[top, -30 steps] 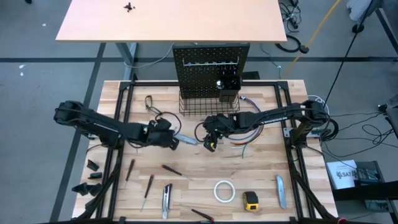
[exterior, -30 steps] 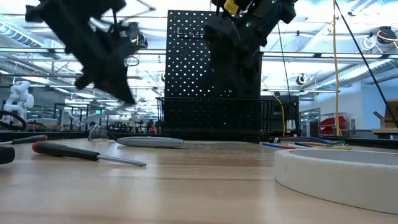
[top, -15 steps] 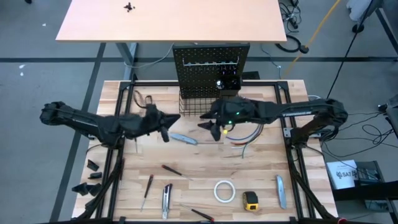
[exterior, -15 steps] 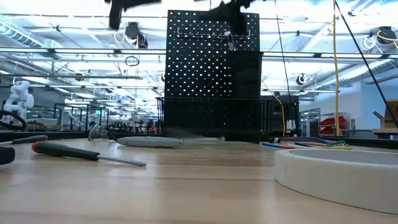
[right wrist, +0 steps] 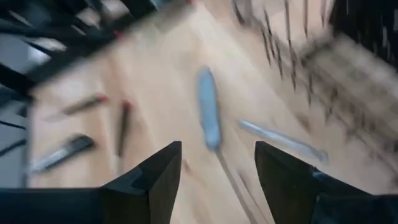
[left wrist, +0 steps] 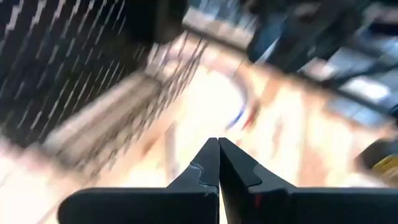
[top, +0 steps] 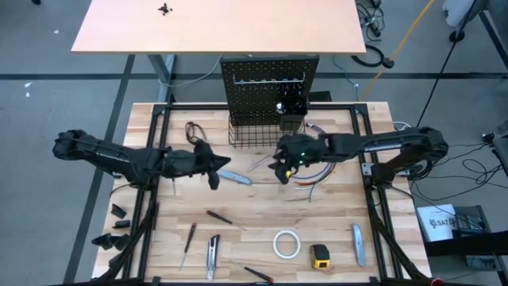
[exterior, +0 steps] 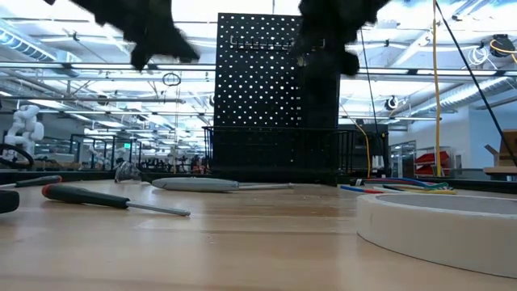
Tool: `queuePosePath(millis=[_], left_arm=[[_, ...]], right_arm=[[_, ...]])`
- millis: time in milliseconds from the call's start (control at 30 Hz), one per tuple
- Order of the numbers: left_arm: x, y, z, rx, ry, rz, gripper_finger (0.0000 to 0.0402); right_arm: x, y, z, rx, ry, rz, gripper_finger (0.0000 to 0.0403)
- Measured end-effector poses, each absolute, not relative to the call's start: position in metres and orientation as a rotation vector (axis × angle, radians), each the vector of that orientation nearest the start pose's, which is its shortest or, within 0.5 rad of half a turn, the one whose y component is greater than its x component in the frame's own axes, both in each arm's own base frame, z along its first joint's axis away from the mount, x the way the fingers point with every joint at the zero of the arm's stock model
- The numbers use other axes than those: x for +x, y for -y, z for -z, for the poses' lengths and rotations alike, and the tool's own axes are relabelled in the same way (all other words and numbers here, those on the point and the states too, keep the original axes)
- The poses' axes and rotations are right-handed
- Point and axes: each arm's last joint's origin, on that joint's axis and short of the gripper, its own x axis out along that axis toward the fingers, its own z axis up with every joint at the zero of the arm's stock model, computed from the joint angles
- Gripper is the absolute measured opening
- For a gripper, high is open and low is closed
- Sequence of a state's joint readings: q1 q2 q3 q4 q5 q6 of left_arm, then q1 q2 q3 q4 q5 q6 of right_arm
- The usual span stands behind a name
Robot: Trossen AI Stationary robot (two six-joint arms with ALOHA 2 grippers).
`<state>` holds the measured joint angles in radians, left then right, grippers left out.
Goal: Hang tools onto peg board
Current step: Put the magnetic telescoping into the black bin on the pegboard
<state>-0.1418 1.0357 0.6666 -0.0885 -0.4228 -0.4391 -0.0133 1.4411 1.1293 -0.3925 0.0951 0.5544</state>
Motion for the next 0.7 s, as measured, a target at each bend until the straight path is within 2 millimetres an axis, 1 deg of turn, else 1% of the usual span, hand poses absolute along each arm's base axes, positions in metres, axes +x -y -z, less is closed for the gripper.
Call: queuePosePath(millis=[67,133,233,333,433,533,600,700], left_arm=[[0.222,0.018,-0.244,-0.303,-0.456,-0.383,0.0001],[0.227,0.017,-0.234,-0.301,-0.521,-0.348,0.0001],[0.242,0.017,-0.222,-0.281,-0.552,-0.282,0.0002],[0.258,0.012,-0.213,-0.275,-0.533,-0.214,0.0014],[0.268,-0.001,-0.208,-0.333,-0.509,-0.186,0.0045],[0.278,-0.012,-0.196,-0.389,-0.509,-0.165,0.0086],[0.285,-0.016,-0.189,-0.386,-0.507,-0.169,0.0114],[0.301,-0.019,-0.181,-0.377,-0.491,-0.185,0.0149]], right_arm=[[0.314,0.007,-0.271,0.498,-0.695,0.315,0.0199],[0.318,0.006,-0.261,0.495,-0.716,0.321,0.0199],[0.321,0.005,-0.249,0.483,-0.772,0.328,0.0199],[0.318,0.004,-0.247,0.478,-0.808,0.337,0.0199],[0.310,0.004,-0.248,0.470,-0.862,0.352,0.0199],[0.300,0.004,-0.254,0.462,-0.885,0.363,0.0199],[0.295,0.003,-0.257,0.446,-0.897,0.376,0.0199],[0.287,0.000,-0.261,0.408,-0.909,0.419,0.0199]])
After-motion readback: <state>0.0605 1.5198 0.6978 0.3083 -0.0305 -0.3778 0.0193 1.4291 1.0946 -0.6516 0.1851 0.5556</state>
